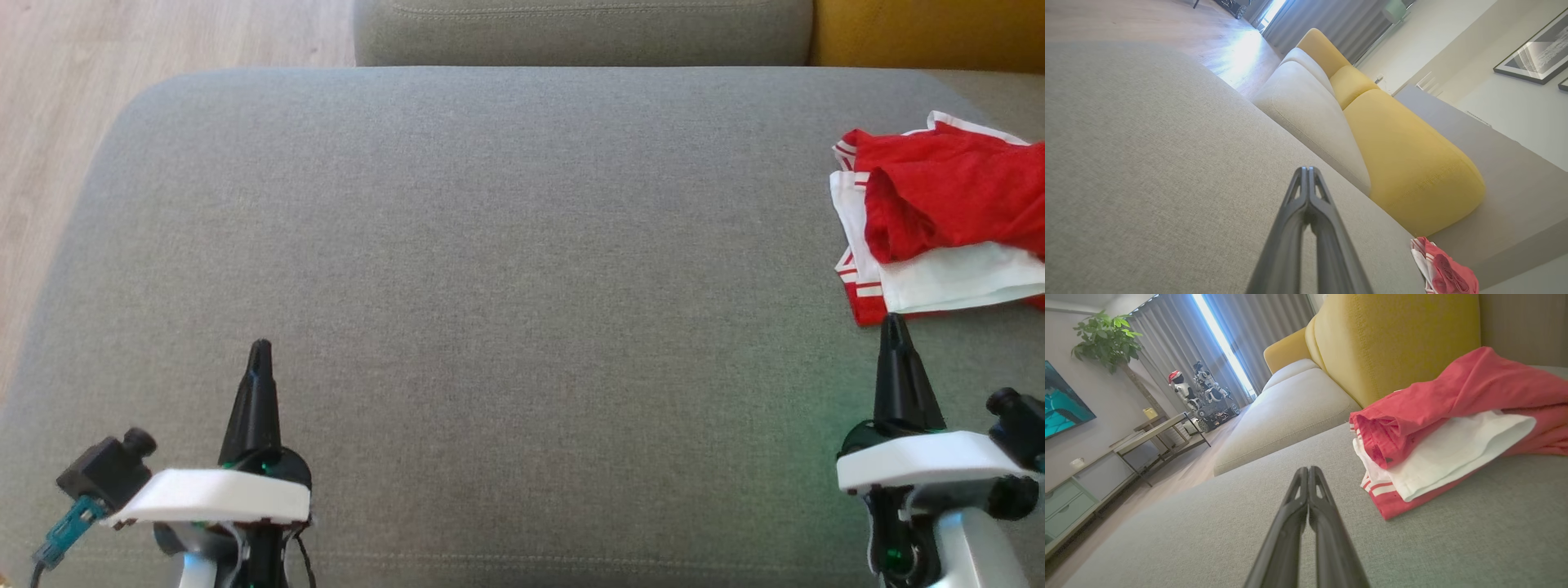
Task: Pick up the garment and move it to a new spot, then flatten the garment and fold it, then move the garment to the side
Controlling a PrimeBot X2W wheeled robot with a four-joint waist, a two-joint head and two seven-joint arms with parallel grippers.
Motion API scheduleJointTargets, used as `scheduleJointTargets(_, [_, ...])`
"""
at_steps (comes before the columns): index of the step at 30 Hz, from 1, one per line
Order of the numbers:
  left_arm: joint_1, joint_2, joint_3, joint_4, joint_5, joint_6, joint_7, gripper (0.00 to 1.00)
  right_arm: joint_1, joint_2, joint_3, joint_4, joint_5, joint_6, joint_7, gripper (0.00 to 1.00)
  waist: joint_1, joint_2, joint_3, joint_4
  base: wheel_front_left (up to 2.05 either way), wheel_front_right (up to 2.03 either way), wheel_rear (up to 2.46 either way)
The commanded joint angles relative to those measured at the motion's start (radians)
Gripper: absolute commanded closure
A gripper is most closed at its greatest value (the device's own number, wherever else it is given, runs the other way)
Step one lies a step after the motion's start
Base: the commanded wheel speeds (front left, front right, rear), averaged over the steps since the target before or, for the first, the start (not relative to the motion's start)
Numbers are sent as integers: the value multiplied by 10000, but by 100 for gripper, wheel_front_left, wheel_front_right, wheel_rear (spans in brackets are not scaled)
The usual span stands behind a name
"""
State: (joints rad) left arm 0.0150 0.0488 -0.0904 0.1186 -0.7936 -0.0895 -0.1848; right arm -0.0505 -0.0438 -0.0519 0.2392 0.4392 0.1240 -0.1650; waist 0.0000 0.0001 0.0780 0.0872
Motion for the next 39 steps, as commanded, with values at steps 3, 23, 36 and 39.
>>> scheduleJointTargets(3, [-539, 156, 176, -248, -420, -104, 89, 100, -387, -52, -45, -285, 574, 18, 139, 100, 0, -1, -27, -32, 0, 0, 0])
scheduleJointTargets(23, [-677, 221, 453, 69, -2229, -172, 617, 100, -426, -66, -157, -212, 3029, 29, 708, 100, 0, -1, -186, -216, 0, 0, 0])
scheduleJointTargets(36, [-770, 247, 656, 283, -3389, -216, 979, 100, -453, -73, -233, -163, 4625, 36, 1082, 100, 0, -1, -289, -336, 0, 0, 0])
scheduleJointTargets(39, [-792, 251, 705, 333, -3655, -226, 1064, 100, -459, -74, -251, -152, 4992, 38, 1168, 100, 0, -1, -313, -364, 0, 0, 0])
